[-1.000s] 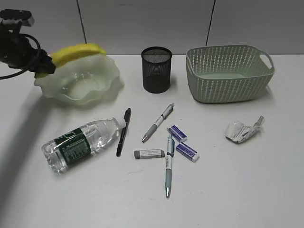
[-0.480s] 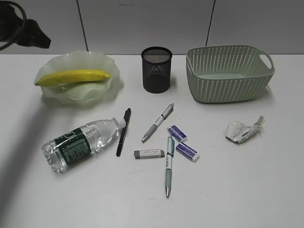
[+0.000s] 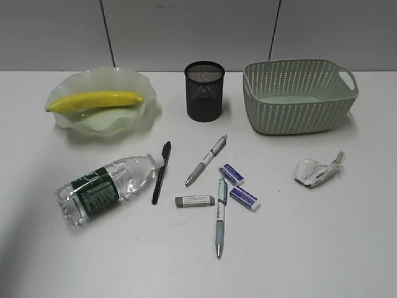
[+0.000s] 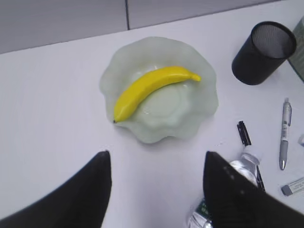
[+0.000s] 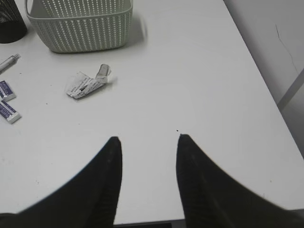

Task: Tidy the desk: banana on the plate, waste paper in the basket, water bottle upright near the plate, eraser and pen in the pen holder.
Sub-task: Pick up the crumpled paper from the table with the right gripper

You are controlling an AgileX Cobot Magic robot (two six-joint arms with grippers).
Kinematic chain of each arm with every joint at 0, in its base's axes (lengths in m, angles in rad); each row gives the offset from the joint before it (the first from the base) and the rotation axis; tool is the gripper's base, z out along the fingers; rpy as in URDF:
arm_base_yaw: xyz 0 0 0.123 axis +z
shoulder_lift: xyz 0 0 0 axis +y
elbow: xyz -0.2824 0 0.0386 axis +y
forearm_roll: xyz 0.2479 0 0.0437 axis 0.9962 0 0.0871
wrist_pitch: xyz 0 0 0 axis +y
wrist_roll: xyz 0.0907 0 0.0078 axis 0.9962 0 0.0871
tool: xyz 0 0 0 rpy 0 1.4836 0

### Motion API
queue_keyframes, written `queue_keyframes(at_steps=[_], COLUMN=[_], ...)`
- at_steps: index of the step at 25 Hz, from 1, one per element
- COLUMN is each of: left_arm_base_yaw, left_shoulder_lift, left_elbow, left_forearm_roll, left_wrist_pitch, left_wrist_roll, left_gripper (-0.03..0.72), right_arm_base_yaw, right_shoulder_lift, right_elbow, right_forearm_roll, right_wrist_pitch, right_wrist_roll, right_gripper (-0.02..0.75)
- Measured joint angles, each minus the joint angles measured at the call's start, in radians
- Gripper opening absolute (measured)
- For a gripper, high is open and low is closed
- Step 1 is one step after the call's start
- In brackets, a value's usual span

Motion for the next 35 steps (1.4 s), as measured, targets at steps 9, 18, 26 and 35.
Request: queue_keyframes(at_steps=[9, 18, 26, 35], left_arm_base_yaw=[0.001, -0.015, -0.094, -0.17], left_shoulder_lift=[-0.57, -1.07, -1.249, -1.262], left_elbow=[0.212, 0.663, 0.82, 0.862], left_forearm_roll=[0.095, 0.112, 0.134, 0.186], left_wrist_pitch=[0.069, -0.008, -0.02, -0.125], left_wrist_roll=[-0.128, -0.146, -0.146, -0.146], left_gripper=[0.412, 0.39, 0.384, 0.384], right_arm_base_yaw=[0.0, 0.0, 0.0, 0.004], right_shoulder_lift=[0.0, 0.0, 0.0, 0.258], right_elbow=[0.0, 0.0, 0.0, -0.074], right_forearm_roll=[0.044, 0.076, 0.071, 0.103], right_wrist_pitch=[0.0, 0.0, -0.001, -0.128], right_wrist_roll=[0.0, -0.005, -0.005, -0.135], right_gripper=[0.317, 0.317, 0.317, 0.317])
